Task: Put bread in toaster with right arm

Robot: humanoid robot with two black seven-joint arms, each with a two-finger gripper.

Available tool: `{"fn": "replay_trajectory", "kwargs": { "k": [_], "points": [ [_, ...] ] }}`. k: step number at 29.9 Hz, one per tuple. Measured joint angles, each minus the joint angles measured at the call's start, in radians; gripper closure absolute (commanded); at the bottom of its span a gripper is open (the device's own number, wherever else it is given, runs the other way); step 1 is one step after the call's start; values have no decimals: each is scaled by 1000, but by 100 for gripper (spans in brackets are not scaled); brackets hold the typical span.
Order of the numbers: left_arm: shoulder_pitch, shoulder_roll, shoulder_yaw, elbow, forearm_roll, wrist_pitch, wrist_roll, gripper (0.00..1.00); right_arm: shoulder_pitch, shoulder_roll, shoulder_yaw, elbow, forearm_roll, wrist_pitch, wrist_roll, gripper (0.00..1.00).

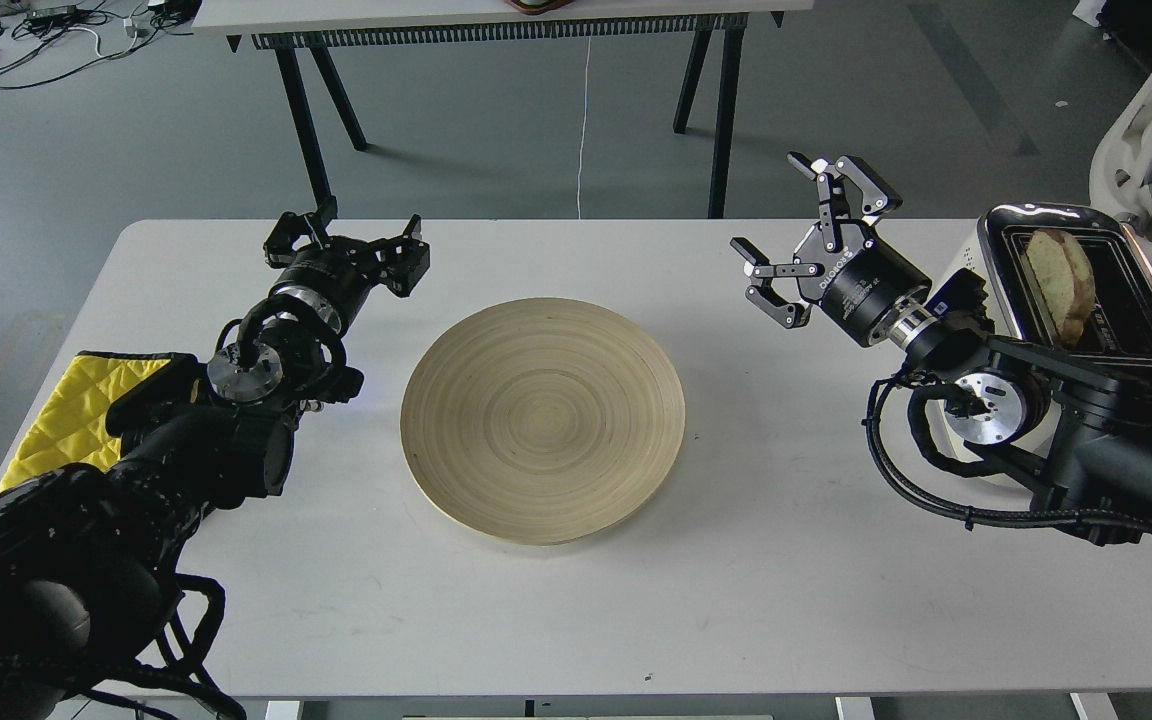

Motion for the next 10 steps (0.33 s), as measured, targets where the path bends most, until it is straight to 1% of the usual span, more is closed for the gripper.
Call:
{"fn": "replay_trajectory", "kwargs": {
  "k": [10],
  "points": [
    [0,0,0,0,0,0,0,0,-7,-1,3,-2,0,0,0,1]
  ]
}}
